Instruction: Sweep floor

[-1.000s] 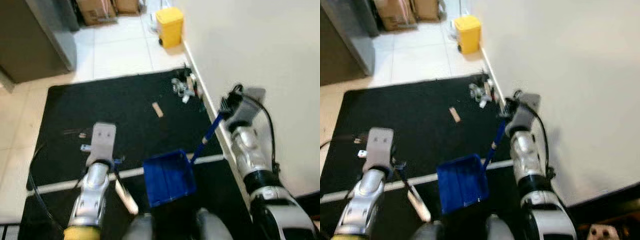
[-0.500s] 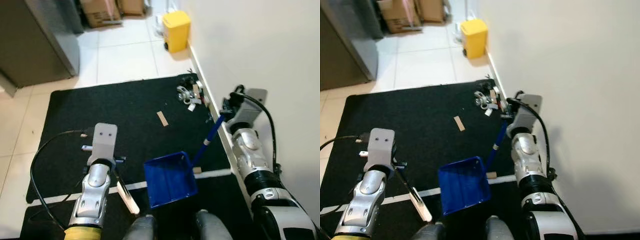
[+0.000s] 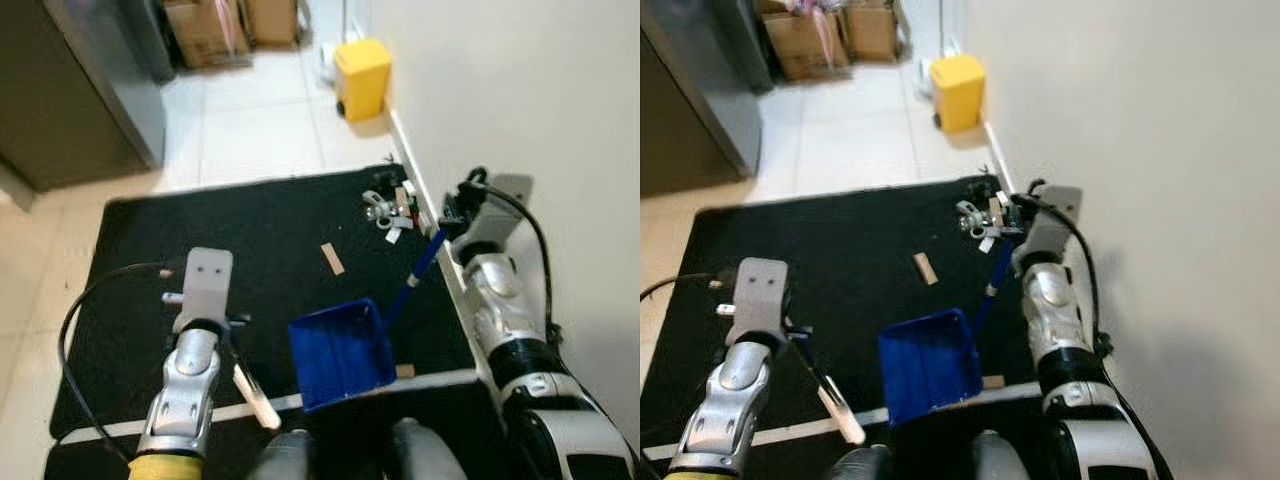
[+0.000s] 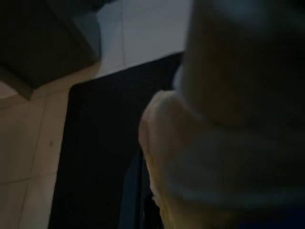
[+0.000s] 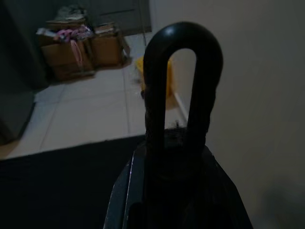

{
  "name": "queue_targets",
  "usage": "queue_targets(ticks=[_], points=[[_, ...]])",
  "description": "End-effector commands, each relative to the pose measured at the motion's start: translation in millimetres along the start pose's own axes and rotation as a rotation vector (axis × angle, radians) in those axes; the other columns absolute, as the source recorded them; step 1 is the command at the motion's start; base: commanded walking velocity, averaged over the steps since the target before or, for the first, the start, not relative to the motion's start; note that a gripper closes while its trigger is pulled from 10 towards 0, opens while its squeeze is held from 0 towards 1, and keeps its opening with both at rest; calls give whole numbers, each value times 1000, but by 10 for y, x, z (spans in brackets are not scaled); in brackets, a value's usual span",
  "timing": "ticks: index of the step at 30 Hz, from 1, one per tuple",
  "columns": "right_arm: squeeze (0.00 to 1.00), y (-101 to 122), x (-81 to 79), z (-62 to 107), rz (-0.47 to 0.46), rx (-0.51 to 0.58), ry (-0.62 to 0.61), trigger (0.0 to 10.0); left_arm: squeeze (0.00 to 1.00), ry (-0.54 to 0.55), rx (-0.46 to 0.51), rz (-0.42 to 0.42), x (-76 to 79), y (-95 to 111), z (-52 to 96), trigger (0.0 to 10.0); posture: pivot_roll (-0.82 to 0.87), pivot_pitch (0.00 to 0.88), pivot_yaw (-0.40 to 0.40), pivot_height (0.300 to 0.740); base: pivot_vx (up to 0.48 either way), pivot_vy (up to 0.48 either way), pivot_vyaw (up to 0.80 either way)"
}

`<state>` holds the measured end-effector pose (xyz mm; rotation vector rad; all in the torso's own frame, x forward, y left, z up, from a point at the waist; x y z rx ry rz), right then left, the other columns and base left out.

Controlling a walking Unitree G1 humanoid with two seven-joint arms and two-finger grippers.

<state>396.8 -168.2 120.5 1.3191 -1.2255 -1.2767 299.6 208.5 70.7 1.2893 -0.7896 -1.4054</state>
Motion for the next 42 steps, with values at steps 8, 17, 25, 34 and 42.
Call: queue_targets(ticks=[8,17,25,34,42], points=[[0,15,-56,0,-10,12,10,10000,0,15,-1,-9,-44,-14,15,10000,76,111,-6,740,374,0,0],[0,12,-47,0,-11,11,7,10000,0,16,-3,-10,-43,-16,12,10000,76,113,-4,740,375,0,0],[0,11,-43,-3,-11,10,6,10000,0,16,-5,-9,-41,-19,7,10000,76,114,-6,740,374,0,0],[0,7,-47,1,-11,9,7,10000,0,18,-8,-8,-44,-31,16,10000,79,116,-8,740,375,0,0],[0,3,-53,1,-14,8,8,10000,0,19,-8,-9,-48,-31,16,10000,80,116,-7,740,377,0,0]])
Point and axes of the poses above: a point about 5 cm out from each wrist's last joint towards the gripper, its own z axis pointing back from the gripper into the wrist, its own y axis along the axis of the wrist's last joint, x = y × z, the point moved 4 cm from there along -z, pointing out of the wrist towards the gripper
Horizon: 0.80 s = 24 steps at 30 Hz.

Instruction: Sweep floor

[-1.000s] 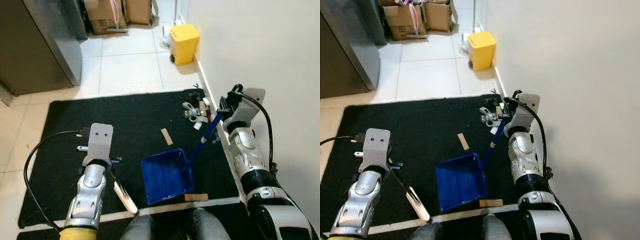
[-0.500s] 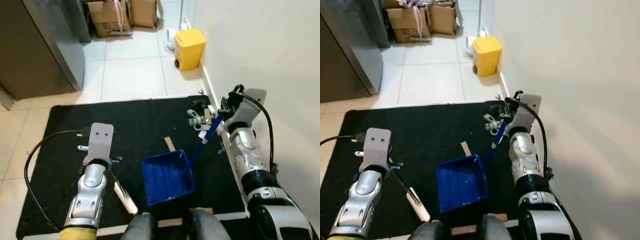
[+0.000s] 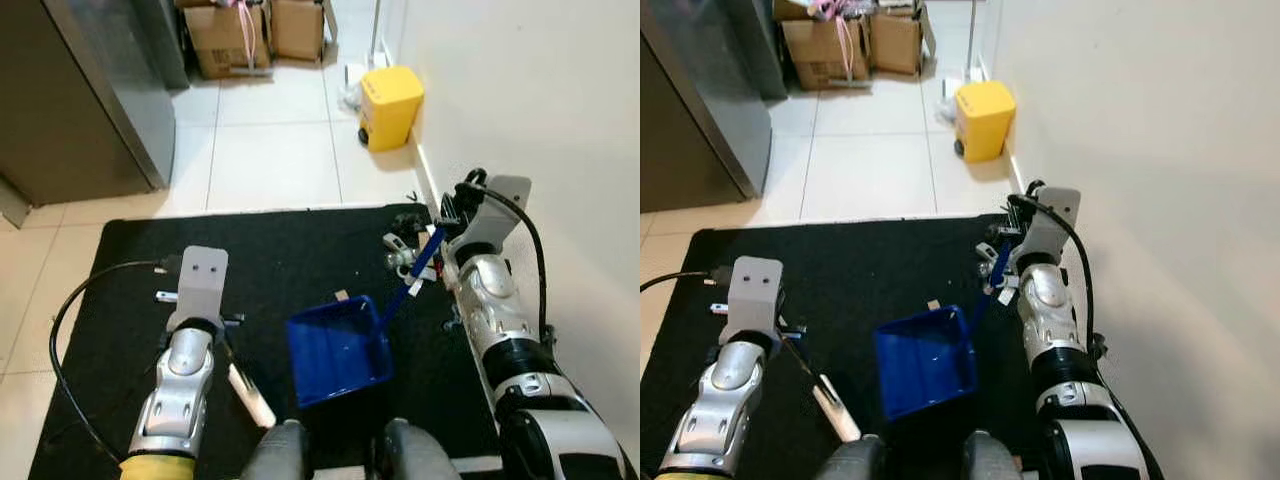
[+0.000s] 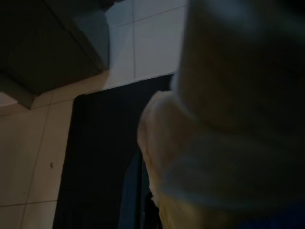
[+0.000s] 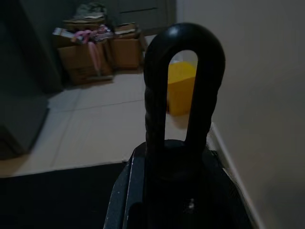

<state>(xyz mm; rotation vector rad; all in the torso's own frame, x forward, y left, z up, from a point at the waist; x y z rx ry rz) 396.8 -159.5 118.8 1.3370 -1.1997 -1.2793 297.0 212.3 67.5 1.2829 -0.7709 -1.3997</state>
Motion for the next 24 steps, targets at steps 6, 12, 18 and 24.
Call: queue_targets(ticks=[6,12,18,24], points=[[0,31,32,-2,6,15,-9,10000,0,7,8,-11,-18,16,3,10000,79,115,-7,740,375,0,0],[0,29,35,2,5,15,-11,10000,0,4,6,-11,-11,11,9,10000,79,117,-7,740,374,0,0],[0,29,36,2,5,15,-10,10000,0,3,6,-10,-6,11,11,10000,79,116,-7,740,376,0,0],[0,29,34,1,7,15,-9,10000,0,2,6,-10,-4,10,13,10000,79,116,-7,740,375,0,0]])
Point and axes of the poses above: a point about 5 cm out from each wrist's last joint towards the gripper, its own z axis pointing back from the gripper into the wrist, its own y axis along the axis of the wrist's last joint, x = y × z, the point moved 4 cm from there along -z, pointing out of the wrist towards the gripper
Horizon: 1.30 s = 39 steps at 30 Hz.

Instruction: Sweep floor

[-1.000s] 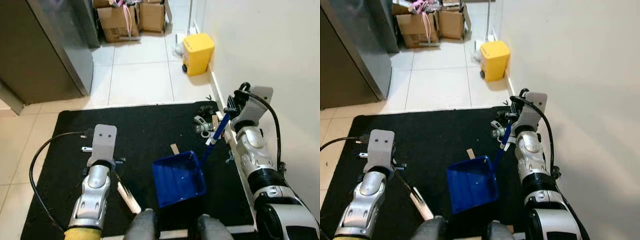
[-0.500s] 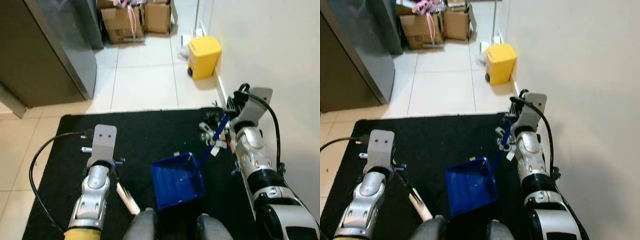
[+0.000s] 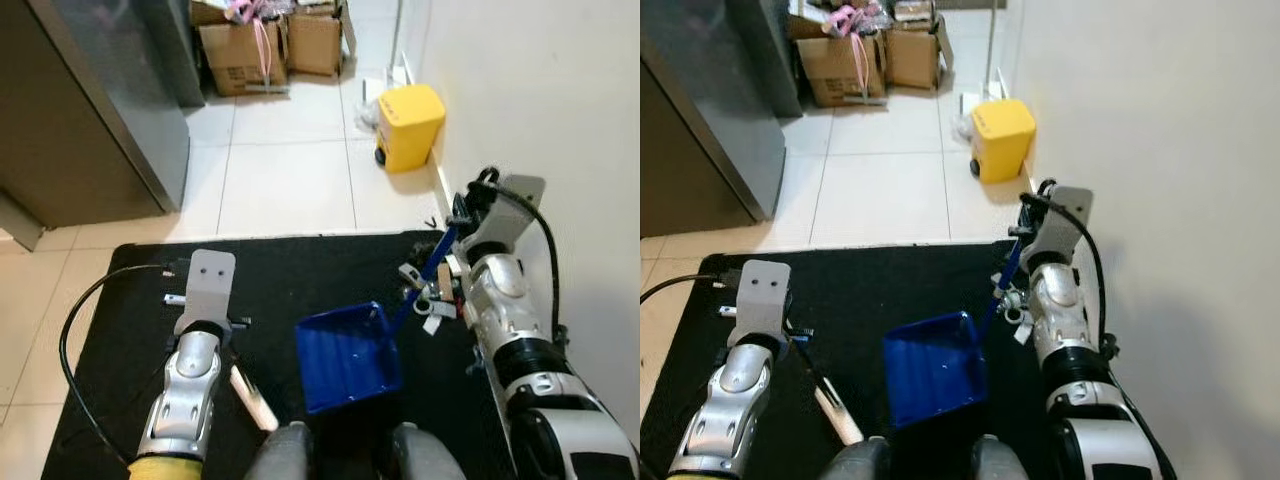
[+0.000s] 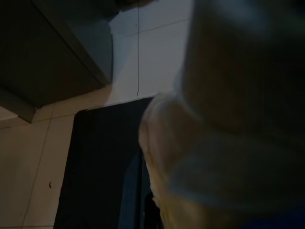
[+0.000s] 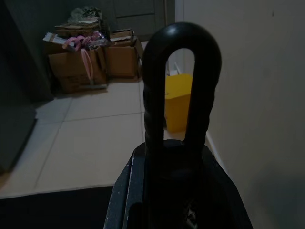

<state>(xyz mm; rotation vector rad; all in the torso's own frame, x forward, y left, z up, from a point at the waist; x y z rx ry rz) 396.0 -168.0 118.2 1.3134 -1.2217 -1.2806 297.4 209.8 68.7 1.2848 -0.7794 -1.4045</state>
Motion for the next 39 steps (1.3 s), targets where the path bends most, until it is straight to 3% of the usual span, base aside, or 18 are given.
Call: queue_targets(ticks=[1,12,17,24,39], points=[[0,25,-51,-4,-12,15,9,10000,0,8,0,-9,-23,-7,9,10000,79,116,-7,740,375,0,0],[0,36,14,-21,-5,13,-9,10000,0,5,1,-14,-22,-6,3,10000,78,112,-7,740,376,0,0],[0,59,204,-47,33,7,-66,10000,0,-6,4,-11,-11,2,-3,10000,79,106,-5,740,115,0,0],[0,38,338,-36,86,-1,-82,10000,0,-34,35,-3,20,70,-3,10000,85,111,2,740,0,0,0],[0,213,345,-185,265,22,-71,10000,0,-64,124,-15,-166,313,-11,10000,125,155,22,740,0,0,0]])
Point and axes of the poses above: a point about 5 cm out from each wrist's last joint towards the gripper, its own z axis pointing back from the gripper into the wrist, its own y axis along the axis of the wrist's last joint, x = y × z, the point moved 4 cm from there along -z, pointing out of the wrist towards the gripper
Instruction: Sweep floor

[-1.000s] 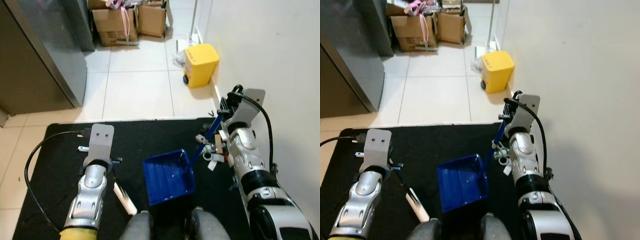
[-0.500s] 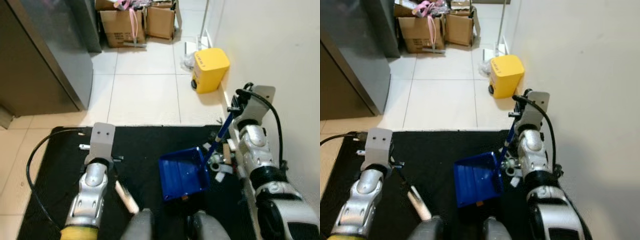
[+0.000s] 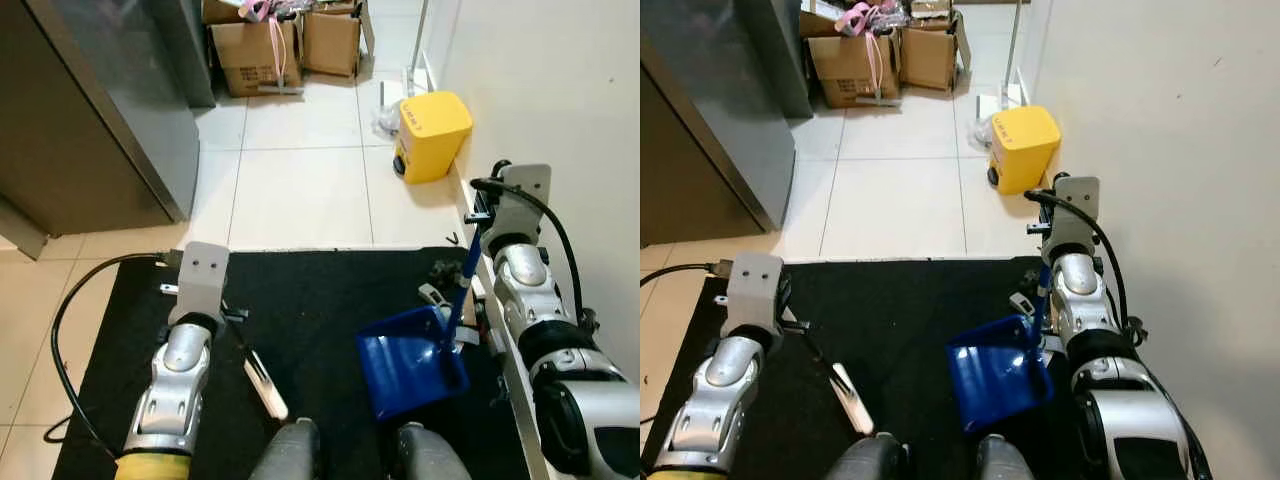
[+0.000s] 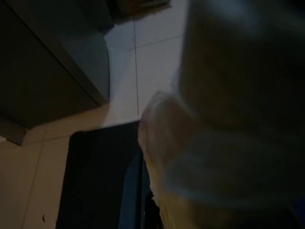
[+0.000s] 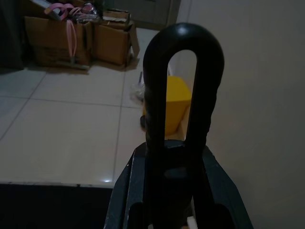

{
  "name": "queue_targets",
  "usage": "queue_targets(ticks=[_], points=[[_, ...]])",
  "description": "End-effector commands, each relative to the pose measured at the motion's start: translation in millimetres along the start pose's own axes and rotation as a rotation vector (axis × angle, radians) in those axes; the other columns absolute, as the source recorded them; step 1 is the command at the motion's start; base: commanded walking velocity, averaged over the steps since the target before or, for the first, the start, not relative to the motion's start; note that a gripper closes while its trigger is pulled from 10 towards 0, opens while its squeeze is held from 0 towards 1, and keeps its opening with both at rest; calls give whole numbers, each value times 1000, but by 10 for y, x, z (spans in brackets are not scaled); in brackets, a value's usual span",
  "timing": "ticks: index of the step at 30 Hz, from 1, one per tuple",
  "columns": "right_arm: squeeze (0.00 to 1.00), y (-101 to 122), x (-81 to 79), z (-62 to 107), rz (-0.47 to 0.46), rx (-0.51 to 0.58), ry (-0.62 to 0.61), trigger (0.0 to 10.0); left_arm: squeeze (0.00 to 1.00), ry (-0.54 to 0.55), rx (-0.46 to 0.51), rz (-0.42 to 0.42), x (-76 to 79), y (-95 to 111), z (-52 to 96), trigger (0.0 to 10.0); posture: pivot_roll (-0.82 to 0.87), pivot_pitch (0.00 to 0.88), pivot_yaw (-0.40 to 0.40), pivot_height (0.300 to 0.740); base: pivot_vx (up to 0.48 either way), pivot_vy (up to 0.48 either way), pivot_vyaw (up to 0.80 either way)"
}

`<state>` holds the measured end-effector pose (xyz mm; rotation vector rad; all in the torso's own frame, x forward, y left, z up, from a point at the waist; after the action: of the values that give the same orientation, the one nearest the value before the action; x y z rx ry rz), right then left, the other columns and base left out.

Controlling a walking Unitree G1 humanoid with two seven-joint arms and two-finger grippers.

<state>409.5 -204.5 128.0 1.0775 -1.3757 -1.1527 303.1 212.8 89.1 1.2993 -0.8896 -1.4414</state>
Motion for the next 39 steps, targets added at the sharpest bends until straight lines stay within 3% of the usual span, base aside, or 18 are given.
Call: queue_targets(ticks=[1,7,17,23,31,34,35,39], points=[[0,104,14,-45,23,38,-15,10000,0,4,49,-21,-90,126,5,10000,126,158,22,740,0,0,0],[0,145,-5,-69,40,50,-23,10000,0,-6,52,-33,-105,149,37,10000,144,197,27,740,0,0,0],[0,216,-55,-118,12,57,-30,10000,0,-16,62,-26,-172,249,287,10000,215,312,20,740,0,0,0],[0,423,-127,-221,13,86,6,10000,0,-6,69,9,-116,286,356,10000,208,322,-23,740,0,0,0],[0,667,-88,-312,8,134,-6,10000,0,9,61,33,-83,287,389,10000,207,321,-57,740,0,0,0],[0,638,-141,-309,99,123,20,10000,0,16,48,38,-97,274,427,10000,211,328,-60,740,0,0,0],[0,514,-210,-277,193,89,59,10000,0,18,44,38,-93,267,446,10000,216,333,-65,740,0,0,0],[0,166,-349,-154,354,1,185,10000,0,27,30,40,-95,227,500,10000,223,333,-76,740,0,0,0]])
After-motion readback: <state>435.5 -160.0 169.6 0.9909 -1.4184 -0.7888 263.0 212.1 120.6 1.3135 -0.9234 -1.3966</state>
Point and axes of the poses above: a point about 5 cm out from each wrist's last joint towards the gripper, its own z axis pointing back from the gripper into the wrist, its own y axis along the axis of the wrist's last joint, x = y × z, the point moved 4 cm from there along -z, pointing out of the wrist towards the gripper
